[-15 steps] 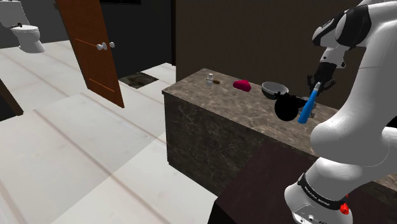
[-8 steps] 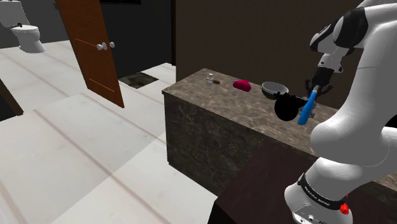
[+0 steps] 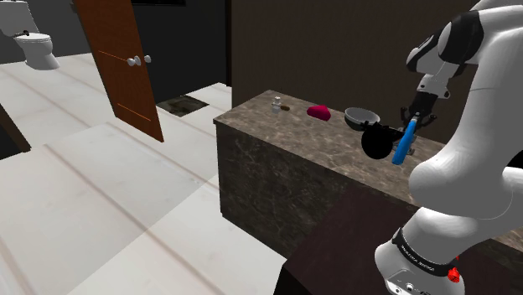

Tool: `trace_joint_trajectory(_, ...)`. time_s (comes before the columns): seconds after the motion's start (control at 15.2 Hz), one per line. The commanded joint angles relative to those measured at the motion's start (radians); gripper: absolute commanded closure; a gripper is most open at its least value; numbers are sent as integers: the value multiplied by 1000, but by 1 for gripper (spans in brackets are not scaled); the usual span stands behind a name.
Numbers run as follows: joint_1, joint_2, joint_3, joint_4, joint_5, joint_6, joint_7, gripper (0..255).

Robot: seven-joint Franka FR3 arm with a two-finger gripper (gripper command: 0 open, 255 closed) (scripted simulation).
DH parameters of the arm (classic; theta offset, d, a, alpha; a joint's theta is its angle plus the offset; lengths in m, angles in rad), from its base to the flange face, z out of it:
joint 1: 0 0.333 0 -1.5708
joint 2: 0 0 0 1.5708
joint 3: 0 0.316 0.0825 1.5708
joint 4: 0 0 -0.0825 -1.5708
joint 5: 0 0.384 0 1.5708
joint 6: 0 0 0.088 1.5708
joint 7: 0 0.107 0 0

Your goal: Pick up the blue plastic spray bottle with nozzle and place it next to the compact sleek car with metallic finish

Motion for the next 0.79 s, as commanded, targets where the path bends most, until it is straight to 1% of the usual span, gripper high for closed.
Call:
trace_joint_trajectory(0.0,-3,33,9,-5,6,-23,-4,255)
trace_joint_trajectory(0.13,-3,33,9,-5,6,-23,-4,255)
trace_joint_trajectory(0.2,-4,32,8,-8,5,-21,-6,0)
trace_joint_trajectory(0.33,-6,32,7,-7,4,-21,-9,0)
trace_joint_trajectory(0.4,-12,53,10,18,11,-27,-10,0)
trace_joint_trajectory(0.53,-5,32,10,-5,5,-22,-4,0)
trace_joint_trajectory(0.73,-26,54,11,123,3,-129,0,0)
